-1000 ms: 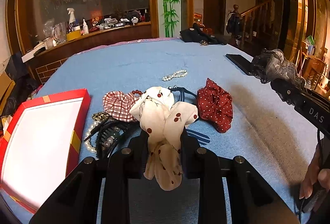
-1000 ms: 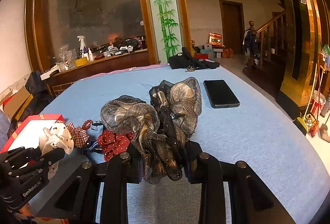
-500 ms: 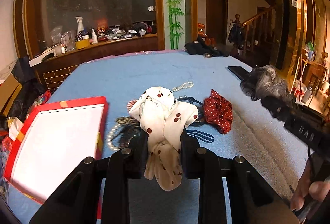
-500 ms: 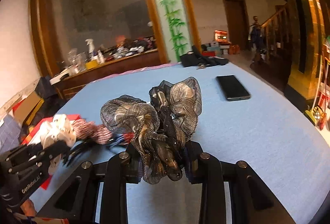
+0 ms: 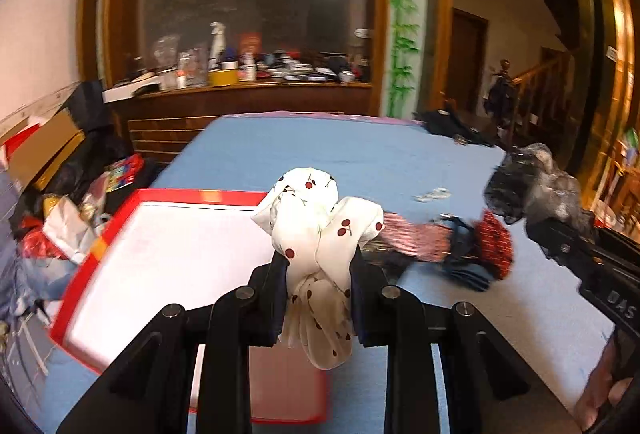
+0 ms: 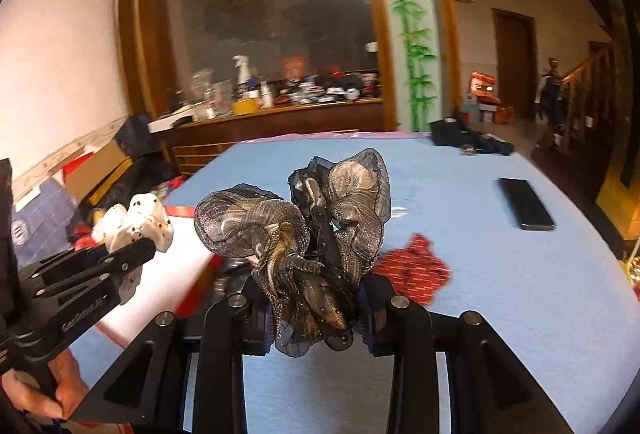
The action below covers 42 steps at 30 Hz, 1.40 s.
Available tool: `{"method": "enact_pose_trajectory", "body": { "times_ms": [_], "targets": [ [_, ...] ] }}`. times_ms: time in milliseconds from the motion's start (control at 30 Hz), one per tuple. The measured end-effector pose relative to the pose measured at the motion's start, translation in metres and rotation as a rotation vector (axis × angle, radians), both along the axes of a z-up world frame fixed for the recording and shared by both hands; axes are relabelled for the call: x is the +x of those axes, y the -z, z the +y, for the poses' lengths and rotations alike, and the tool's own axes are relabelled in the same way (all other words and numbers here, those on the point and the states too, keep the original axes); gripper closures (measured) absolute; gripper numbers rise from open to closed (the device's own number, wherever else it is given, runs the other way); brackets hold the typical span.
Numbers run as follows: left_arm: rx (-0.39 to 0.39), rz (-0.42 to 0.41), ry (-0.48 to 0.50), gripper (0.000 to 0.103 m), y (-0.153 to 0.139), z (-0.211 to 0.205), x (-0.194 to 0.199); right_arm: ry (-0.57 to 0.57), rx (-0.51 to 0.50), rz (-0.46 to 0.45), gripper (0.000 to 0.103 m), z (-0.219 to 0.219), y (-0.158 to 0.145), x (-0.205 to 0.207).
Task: Organize jewelry
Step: 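Carry both held scrunchies up and over the red-rimmed white tray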
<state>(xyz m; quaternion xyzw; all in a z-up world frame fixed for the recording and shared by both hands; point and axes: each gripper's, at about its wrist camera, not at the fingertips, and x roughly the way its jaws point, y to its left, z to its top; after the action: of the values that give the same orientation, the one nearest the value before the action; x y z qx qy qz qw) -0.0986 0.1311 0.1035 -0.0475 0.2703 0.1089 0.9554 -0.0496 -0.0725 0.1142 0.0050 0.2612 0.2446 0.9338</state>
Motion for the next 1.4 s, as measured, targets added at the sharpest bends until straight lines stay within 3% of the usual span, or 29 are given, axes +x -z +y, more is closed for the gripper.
{"method": "enact_pose_trajectory", "body": {
  "times_ms": [367,700,1000,1400],
  "targets": [
    [-0.003,0.016,-0.165,0.078,-0.008,0.097,-0.009,-0.18,-0.048,0.015,0.066,0.097,-0.011,0.0],
    [-0.033,0.14,-0.227,0.078,0.004,0.171,0.033,-0.234,-0.14,0.102,0.066,0.181,0.013,0.039],
    [-0.076,0.246,-0.237,0.078,0.032,0.196,0.076,-0.233,-0.256,0.129,0.066,0.231,0.041,0.07],
    [-0.086,0.332,-0.236,0.078,0.051,0.205,0.103,-0.242,-0.31,0.179,0.063,0.258,0.064,0.094]
  ]
}}
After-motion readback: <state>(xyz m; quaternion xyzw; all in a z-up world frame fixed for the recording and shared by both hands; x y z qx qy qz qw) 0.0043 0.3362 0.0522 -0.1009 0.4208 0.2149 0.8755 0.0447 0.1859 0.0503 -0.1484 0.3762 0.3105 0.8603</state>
